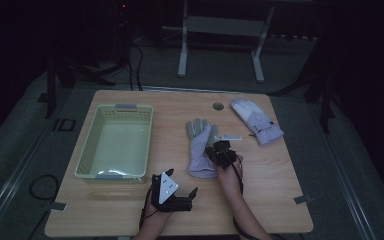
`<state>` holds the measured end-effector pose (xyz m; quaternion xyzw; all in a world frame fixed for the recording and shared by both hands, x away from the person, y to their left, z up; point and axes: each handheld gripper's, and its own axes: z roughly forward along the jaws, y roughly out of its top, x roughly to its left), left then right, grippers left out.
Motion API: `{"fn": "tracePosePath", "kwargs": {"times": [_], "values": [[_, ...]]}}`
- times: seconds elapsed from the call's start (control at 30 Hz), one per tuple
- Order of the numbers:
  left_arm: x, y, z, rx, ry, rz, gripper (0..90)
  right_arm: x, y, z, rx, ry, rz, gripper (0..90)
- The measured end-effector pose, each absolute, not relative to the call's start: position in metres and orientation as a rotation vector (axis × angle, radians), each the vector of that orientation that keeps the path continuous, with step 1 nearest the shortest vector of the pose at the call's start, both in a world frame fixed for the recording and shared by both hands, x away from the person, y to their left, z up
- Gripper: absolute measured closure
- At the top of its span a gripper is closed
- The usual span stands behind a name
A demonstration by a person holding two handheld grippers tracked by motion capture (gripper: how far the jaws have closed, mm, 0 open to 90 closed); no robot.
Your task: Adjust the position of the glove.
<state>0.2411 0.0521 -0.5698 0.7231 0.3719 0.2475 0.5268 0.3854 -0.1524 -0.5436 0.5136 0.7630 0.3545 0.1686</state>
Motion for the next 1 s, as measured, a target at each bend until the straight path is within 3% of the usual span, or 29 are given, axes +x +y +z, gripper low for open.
{"fn": "tracePosePath", "kwargs": {"times": [0.13,0.33,0.5,0.6,1.0], "values": [[0.241,0.052,-0.57,1.728,0.89,0.591,0.1,0.387,-0.155,-0.543,1.468,2.176,1.019,80.2],[0.241,0.052,-0.57,1.727,0.892,0.588,0.1,0.382,-0.163,-0.525,1.377,2.192,1.031,54.0],[0.241,0.053,-0.57,1.729,0.894,0.587,0.1,0.386,-0.188,-0.502,1.323,2.165,1.065,44.9],[0.241,0.052,-0.57,1.727,0.896,0.588,0.1,0.392,-0.207,-0.49,1.306,2.136,1.033,42.4],[0.241,0.052,-0.57,1.733,0.897,0.602,0.1,0.428,-0.296,-0.478,1.325,2.07,0.885,53.1]]}}
